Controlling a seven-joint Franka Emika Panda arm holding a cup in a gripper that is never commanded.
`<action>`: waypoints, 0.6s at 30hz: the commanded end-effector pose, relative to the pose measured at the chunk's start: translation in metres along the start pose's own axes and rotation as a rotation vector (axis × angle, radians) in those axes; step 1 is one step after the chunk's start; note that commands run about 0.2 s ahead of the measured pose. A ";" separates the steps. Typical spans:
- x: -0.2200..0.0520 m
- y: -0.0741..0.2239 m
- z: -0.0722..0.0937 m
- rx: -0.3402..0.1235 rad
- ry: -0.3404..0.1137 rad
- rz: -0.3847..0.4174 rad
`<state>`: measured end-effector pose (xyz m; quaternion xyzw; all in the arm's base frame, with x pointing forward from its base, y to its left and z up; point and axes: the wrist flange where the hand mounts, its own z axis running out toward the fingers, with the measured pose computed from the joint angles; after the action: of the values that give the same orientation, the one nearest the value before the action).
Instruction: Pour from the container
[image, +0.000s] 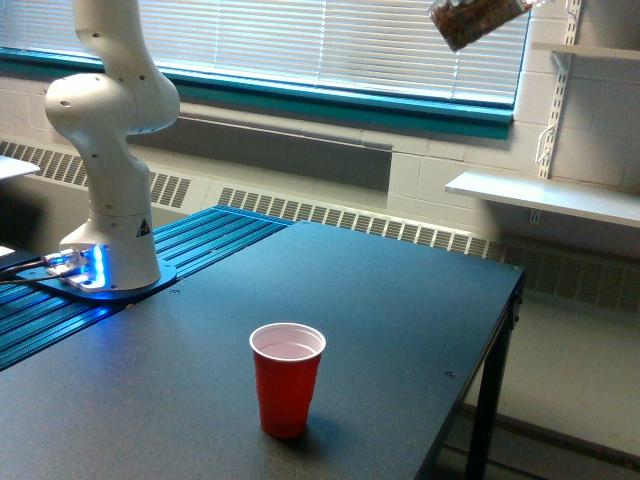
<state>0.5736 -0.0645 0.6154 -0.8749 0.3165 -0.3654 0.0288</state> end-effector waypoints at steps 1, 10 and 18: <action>0.007 -0.007 -0.018 0.029 0.024 -0.003; -0.001 -0.003 -0.023 0.039 0.025 -0.002; -0.010 0.017 -0.020 0.023 0.023 -0.005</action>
<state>0.5555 -0.0594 0.6217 -0.8712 0.3130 -0.3761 0.0394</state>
